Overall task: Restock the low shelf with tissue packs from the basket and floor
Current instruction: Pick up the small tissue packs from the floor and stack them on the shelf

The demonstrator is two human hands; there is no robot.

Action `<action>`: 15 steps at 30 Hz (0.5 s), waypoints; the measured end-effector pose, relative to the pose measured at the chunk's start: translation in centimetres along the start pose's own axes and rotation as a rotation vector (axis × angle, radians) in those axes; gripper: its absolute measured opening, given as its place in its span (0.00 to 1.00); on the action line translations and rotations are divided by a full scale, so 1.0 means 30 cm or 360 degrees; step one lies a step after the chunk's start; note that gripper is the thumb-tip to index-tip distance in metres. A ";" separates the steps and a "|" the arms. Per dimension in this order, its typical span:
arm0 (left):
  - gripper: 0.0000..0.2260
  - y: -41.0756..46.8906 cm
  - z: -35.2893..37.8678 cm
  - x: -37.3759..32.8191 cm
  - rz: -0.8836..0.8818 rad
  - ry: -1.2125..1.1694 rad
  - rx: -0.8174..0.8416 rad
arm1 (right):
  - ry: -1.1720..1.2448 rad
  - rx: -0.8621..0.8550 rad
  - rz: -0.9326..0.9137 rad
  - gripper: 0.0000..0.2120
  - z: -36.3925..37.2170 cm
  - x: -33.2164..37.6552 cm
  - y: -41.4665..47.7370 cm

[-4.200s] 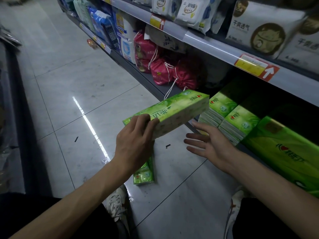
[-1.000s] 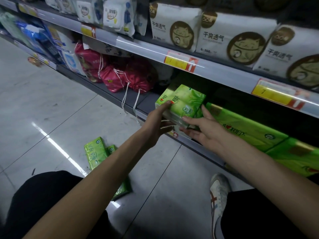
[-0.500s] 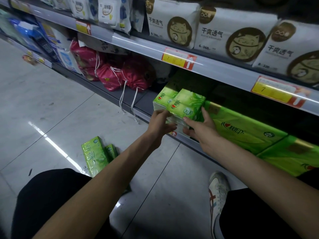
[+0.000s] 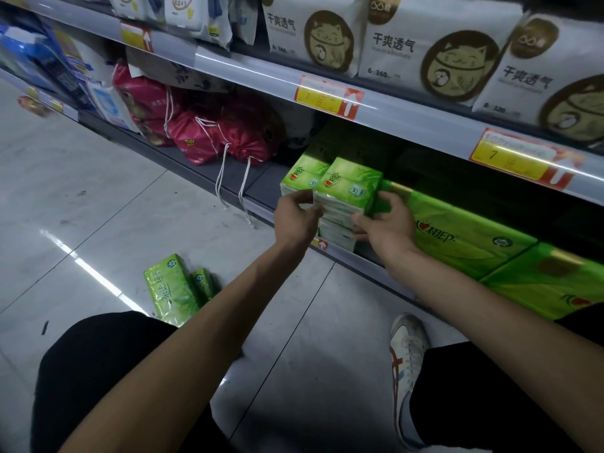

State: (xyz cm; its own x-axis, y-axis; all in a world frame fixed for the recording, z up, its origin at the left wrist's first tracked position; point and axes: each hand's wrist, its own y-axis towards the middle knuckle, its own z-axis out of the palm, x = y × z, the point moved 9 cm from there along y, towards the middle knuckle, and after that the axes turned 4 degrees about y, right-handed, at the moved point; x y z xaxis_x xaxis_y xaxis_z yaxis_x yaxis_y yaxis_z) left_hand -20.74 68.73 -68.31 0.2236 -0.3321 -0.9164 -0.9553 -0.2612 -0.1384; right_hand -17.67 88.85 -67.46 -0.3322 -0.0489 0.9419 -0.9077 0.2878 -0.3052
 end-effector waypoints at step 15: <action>0.13 0.090 0.040 -0.028 0.0098 0.0095 -0.0152 | -0.0096 -0.0125 -0.0012 0.15 -0.021 0.009 0.072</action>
State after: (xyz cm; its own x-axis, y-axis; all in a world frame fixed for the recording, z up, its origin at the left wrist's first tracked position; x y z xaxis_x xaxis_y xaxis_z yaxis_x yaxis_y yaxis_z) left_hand -23.72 69.39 -68.35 0.1789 -0.4026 -0.8977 -0.9455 -0.3228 -0.0436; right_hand -19.55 90.06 -67.76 -0.3424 -0.1085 0.9333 -0.8882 0.3613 -0.2839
